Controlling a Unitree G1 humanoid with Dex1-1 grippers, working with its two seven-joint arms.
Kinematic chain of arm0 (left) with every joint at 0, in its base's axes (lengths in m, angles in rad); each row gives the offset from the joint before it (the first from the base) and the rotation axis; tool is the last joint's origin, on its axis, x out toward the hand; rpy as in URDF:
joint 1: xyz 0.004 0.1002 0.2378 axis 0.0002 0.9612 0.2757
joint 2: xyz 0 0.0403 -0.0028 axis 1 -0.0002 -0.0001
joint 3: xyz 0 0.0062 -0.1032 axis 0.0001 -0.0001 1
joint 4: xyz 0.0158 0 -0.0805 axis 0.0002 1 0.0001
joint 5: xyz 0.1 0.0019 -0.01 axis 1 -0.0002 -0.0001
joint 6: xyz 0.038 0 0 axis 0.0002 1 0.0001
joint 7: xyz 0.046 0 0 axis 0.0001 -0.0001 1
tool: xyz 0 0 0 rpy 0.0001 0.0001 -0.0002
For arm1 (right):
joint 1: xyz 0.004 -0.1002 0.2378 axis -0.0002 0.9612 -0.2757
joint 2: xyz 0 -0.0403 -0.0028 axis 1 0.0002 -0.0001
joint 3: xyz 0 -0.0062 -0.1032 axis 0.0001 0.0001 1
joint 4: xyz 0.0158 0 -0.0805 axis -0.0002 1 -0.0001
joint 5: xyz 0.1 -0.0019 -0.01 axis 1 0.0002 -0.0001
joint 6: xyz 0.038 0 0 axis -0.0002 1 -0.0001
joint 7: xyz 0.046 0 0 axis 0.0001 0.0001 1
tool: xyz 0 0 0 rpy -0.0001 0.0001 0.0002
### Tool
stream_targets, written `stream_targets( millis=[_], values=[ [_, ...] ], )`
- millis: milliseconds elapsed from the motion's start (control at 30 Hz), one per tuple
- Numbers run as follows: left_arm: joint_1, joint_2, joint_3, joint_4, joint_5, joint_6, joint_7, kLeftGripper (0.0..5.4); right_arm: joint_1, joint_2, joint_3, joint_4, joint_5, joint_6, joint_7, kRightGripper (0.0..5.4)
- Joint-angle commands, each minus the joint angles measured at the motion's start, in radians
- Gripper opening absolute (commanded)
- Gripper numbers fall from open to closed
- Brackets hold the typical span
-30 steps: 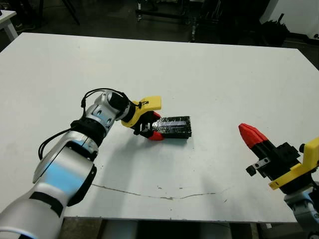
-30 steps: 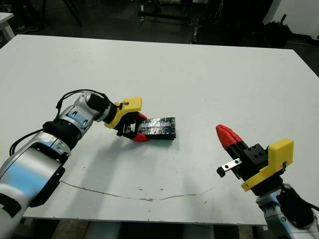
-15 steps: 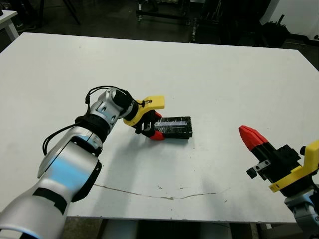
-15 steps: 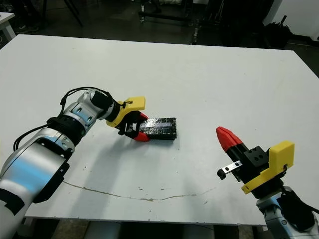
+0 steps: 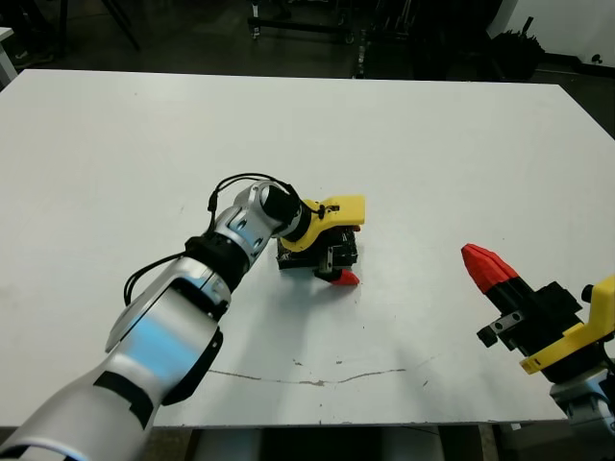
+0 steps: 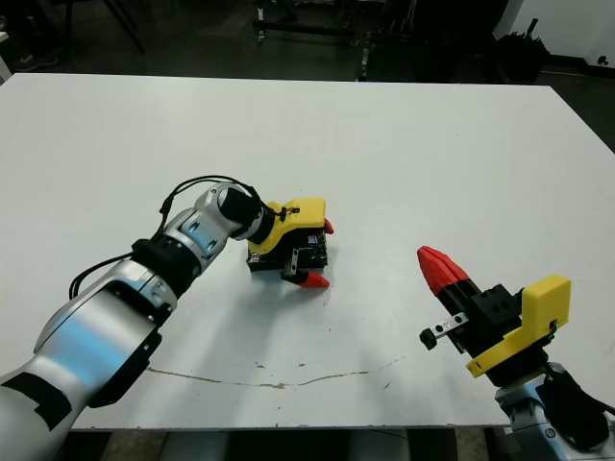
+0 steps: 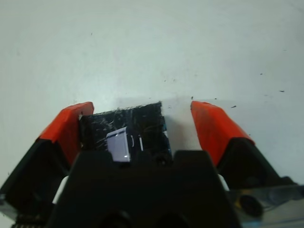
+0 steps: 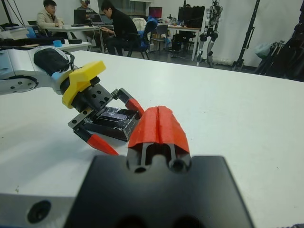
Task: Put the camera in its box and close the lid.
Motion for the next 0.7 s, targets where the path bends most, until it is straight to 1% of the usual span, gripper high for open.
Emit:
stream_targets(
  millis=[33, 133, 300, 367, 533, 600, 700],
  values=[
    [0.076, 0.033, -0.001, -0.042, -0.005, -0.014, -0.024, 5.39, 0.007, -0.010, 0.000, -0.003, -0.005, 0.012, -0.003, 0.00],
    [0.090, 0.042, 0.032, -0.075, -0.040, -0.004, -0.024, 5.39, 0.006, -0.008, 0.004, 0.002, -0.012, 0.001, 0.000, 0.00],
    [0.130, 0.029, 0.121, -0.088, -0.129, 0.038, 0.008, 5.39, 0.005, -0.005, 0.005, -0.001, -0.015, 0.006, -0.004, 0.00],
    [0.157, 0.021, 0.159, -0.071, -0.169, 0.044, 0.029, 5.39, 0.003, -0.007, 0.002, 0.001, -0.008, 0.011, -0.001, 0.00],
    [0.210, -0.004, 0.230, 0.009, -0.218, 0.034, 0.119, 5.39, 0.001, -0.009, 0.002, 0.003, -0.011, 0.008, 0.001, 0.00],
    [0.220, -0.021, 0.264, 0.052, -0.247, 0.065, 0.144, 5.39, 0.001, -0.010, 0.002, 0.002, -0.015, 0.007, 0.001, 0.00],
    [0.230, -0.038, 0.293, 0.093, -0.268, 0.122, 0.186, 5.39, 0.001, -0.010, 0.001, 0.000, -0.015, 0.008, -0.001, 0.00]
  ],
)
